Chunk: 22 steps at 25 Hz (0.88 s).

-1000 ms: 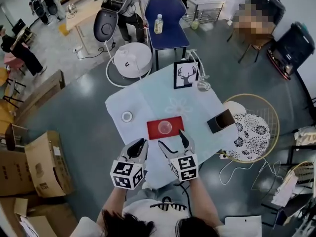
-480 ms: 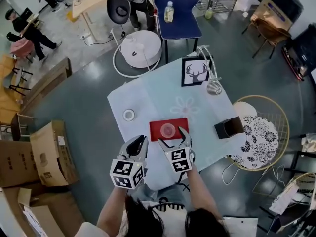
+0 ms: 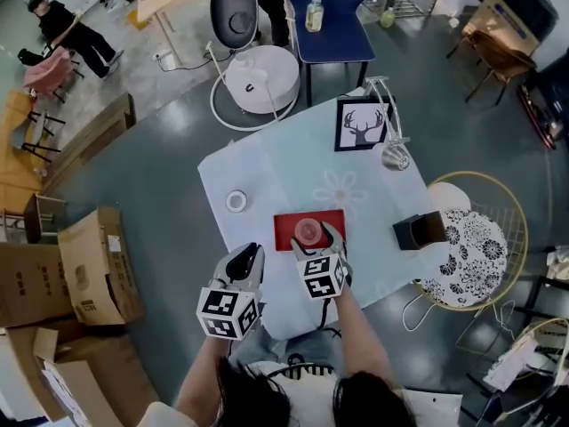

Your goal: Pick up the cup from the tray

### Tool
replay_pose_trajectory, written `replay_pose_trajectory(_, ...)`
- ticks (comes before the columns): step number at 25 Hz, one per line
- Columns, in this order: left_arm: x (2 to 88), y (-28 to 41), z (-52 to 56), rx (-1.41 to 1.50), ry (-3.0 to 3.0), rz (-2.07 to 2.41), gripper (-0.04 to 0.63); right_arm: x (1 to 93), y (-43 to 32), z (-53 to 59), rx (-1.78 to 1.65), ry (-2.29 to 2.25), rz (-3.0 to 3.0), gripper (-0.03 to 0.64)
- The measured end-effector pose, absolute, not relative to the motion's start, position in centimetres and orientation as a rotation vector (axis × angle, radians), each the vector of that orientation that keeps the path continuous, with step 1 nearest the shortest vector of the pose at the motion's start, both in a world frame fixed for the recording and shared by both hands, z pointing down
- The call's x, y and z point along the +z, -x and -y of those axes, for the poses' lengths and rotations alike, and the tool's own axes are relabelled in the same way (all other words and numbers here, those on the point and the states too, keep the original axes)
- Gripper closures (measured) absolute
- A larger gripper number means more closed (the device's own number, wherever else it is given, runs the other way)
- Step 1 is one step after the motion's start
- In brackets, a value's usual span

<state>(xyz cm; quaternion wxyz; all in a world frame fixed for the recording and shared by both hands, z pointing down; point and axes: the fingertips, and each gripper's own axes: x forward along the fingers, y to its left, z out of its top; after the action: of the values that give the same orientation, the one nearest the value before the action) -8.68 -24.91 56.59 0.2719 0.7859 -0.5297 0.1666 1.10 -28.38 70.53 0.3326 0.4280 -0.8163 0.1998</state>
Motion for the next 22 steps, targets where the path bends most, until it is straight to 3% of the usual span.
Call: replay_pose_trajectory(22, 56.4, 5.9, 24.6, 0.468, -2.169, 1.370, 0.568, 66.4, -5.1, 28.7, 0.577, -1.294, 2.162, 0.270)
